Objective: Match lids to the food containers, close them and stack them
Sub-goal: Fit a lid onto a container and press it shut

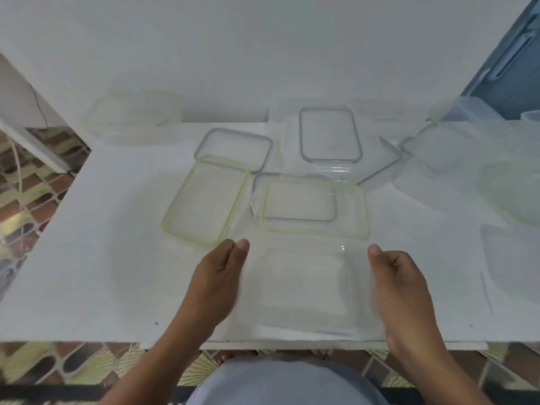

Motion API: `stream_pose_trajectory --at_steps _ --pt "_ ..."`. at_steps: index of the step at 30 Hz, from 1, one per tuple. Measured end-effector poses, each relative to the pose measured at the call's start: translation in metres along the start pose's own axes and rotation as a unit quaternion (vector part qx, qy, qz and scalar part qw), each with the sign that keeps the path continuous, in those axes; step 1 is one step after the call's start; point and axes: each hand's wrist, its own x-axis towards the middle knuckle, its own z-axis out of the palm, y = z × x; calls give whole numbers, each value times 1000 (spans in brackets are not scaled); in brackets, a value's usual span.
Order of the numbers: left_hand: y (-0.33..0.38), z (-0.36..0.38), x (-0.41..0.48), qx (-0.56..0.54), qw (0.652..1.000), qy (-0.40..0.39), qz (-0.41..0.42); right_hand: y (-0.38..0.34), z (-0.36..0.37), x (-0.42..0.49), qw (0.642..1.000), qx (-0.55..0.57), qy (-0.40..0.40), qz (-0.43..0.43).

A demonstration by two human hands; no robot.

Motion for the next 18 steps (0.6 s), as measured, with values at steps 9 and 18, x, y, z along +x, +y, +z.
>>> stream_pose_trajectory --at_steps 9,18 --pt "-7 2 3 20 999 -14 -42 8 -1 14 998 -48 -26 -12" --pt "22 -22 64 98 993 64 -30 -12 -28 98 994 -100 -3 -35"
